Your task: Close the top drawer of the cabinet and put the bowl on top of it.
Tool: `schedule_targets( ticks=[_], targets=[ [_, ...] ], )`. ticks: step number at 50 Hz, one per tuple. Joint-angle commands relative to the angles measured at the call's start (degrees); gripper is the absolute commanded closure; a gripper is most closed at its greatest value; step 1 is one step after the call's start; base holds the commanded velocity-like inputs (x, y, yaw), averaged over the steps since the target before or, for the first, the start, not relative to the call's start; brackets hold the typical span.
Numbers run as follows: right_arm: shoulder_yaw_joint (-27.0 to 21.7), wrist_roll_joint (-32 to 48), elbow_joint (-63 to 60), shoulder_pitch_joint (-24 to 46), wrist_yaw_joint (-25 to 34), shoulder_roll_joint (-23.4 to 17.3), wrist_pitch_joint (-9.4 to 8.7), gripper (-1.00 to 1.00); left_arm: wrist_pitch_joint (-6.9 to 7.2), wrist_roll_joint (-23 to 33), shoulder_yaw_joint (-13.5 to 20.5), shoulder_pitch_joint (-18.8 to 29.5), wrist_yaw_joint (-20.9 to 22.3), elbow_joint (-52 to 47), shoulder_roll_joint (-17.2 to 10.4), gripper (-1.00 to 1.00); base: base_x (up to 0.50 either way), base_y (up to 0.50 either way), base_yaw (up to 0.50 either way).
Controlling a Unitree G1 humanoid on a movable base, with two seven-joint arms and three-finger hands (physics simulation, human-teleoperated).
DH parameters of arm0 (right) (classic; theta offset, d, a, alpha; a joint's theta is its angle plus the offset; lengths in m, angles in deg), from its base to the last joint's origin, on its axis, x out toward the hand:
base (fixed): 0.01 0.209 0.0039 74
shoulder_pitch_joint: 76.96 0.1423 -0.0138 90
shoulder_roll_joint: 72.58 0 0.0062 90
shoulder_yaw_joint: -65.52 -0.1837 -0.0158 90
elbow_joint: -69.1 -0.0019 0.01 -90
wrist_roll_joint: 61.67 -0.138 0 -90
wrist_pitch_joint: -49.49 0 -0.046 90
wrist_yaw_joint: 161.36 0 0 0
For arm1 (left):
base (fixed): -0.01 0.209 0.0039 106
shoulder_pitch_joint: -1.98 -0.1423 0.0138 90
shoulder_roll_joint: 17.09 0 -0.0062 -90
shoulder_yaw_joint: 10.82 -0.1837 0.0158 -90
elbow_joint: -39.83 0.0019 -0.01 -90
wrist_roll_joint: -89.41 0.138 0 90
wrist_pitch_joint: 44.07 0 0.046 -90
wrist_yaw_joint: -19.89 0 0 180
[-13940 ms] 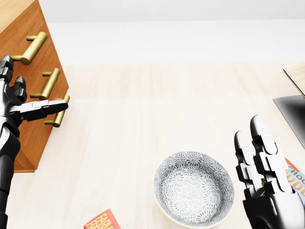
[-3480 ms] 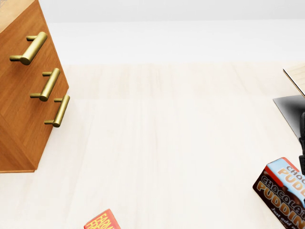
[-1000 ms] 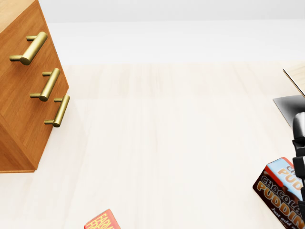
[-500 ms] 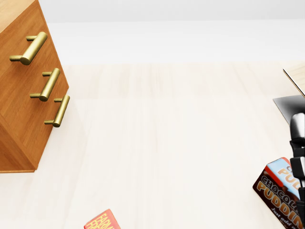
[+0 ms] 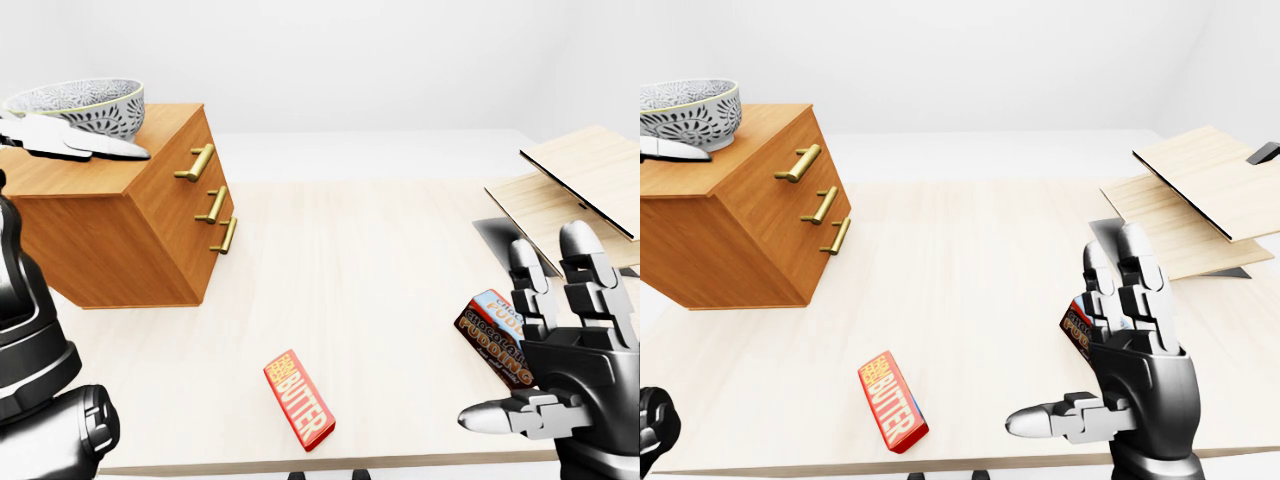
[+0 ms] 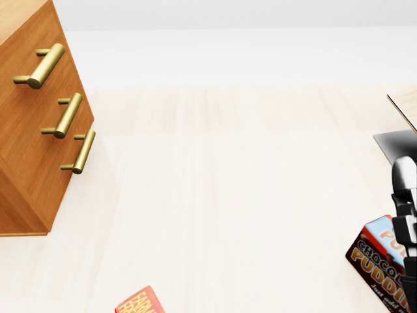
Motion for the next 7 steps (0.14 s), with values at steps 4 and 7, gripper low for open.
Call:
schedule_targets(
  ticks=[4, 7],
  targets=[
    [1.18, 1.04, 0.63, 0.11, -0.47, -0.26, 0.0, -1.0, 0.0, -7.72, 2.44, -13.14, 5.25, -28.52, 8.68, -1.0, 0.0, 0.0, 0.0],
    [1.29, 0.99, 0.69, 0.0, -0.66, -0.48, 0.0, -1.0, 0.0, -10.1, 3.02, -14.87, 6.38, -32.57, 11.59, -1.0, 0.0, 0.0, 0.0]
  ],
)
